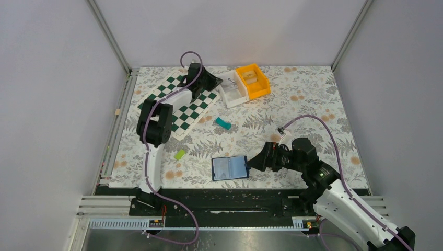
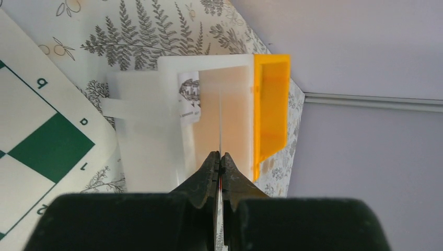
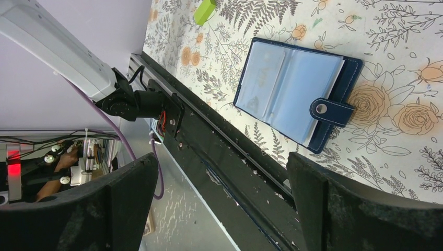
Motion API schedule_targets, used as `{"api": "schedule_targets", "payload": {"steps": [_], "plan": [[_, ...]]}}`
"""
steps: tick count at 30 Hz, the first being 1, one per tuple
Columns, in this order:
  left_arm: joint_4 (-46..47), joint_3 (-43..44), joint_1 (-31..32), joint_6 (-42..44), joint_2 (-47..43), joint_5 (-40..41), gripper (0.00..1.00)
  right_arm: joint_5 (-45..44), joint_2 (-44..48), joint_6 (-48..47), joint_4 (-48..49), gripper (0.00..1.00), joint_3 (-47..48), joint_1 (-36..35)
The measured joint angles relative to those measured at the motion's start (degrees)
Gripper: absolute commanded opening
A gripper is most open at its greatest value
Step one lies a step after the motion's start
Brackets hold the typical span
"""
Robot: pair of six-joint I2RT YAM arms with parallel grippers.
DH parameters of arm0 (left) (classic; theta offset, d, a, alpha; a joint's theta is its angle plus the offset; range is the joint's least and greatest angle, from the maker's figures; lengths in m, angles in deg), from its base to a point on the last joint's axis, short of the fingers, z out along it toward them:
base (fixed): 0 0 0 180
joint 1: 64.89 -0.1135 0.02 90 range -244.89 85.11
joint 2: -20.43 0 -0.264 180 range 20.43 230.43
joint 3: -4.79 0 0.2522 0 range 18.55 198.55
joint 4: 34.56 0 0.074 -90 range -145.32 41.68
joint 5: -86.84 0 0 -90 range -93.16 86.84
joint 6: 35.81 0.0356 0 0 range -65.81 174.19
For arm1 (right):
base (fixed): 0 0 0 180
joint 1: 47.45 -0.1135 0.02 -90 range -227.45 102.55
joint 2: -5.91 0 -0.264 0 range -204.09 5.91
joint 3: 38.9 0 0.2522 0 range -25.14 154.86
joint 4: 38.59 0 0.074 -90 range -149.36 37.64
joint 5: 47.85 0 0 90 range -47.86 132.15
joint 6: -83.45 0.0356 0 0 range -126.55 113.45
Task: Take the credit cards out of the card holder
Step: Place the credit card in the storage box.
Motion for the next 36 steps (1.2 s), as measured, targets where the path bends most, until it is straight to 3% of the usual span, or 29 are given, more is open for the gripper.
{"api": "schedule_targets", "payload": {"steps": [13,36], "plan": [[-1.42,6.34,-0.02,-0.92,5.66,1.77,0.0,-0.13,-0.07,-0.2,-0.02,1.0,0.42,0.0],[-3.91,10.1,0.7,-0.7,8.68,2.56,0.03,-0.61,0.24,-1.64,-1.55,0.99,0.55,0.0]]}}
